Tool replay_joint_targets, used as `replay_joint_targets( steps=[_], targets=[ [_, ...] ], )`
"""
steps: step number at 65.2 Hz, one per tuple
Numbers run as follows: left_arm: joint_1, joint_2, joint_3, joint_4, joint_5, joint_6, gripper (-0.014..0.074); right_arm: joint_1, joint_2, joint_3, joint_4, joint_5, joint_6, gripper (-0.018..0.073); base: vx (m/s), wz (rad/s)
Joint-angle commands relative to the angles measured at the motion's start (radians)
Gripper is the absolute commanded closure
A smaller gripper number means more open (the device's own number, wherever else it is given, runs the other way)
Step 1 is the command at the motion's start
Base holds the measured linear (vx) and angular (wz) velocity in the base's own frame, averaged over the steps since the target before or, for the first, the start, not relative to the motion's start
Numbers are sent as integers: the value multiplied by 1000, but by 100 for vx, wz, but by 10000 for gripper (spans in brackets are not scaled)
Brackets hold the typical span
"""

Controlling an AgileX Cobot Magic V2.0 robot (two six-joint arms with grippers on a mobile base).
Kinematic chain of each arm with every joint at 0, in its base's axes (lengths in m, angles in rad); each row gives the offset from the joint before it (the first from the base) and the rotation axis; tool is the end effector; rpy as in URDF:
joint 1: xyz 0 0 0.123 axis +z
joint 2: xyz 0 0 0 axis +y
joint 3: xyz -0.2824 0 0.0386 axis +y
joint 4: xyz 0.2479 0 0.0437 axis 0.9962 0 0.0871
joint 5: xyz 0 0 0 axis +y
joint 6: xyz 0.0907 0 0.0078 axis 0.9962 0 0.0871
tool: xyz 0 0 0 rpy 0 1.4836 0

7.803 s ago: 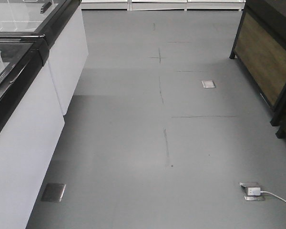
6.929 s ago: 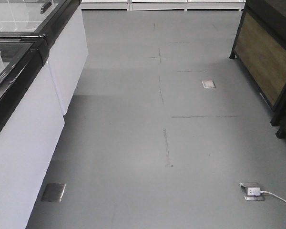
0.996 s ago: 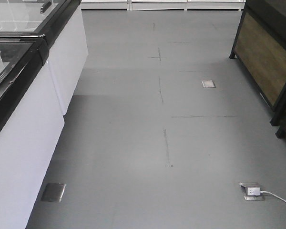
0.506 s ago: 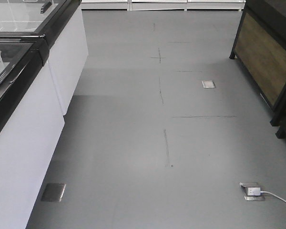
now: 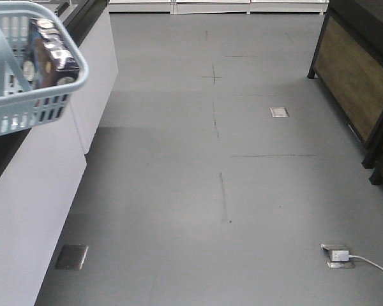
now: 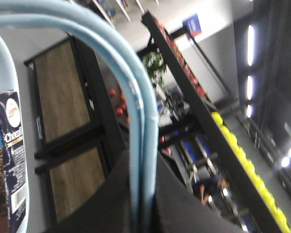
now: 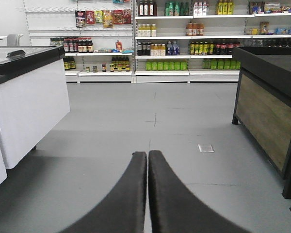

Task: Left arm holds basket, right arm returns cookies
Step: 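Hold the basket raised in front of the robot with the left gripper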

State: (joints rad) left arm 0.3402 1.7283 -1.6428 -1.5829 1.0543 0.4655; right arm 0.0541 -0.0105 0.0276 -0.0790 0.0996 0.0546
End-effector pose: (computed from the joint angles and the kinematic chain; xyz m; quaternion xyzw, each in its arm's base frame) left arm 0.3828 0.0514 0.4193 -0.1382 0.6894 -0.5623 0.4354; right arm 0.0568 0.0023 0.1953 -0.0253 0.7169 0.0077 0.6967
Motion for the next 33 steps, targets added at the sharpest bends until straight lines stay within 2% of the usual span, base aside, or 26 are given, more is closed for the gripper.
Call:
replay_joint_targets(
  steps=[1,7,18,24,30,33],
  targets=[
    [-95,-60,-33,-30,78,25,604,-4,-12,3,-3,-77,-11,567,0,0],
    [-186,-60,-30,-7,127,72,604,-4,-12,3,-3,-77,-11,567,0,0],
    [-325,-60,92,-23,89,88,604,-4,-12,3,-3,-77,-11,567,0,0],
    [-403,-60,196,-83,89,160,604,-4,-12,3,-3,-77,-11,567,0,0],
    [-481,-60,331,-189,90,249,604,-4,-12,3,-3,-77,-11,567,0,0],
    [-517,-61,392,-197,82,273,604,-4,-12,3,-3,-77,-11,567,0,0]
  ],
)
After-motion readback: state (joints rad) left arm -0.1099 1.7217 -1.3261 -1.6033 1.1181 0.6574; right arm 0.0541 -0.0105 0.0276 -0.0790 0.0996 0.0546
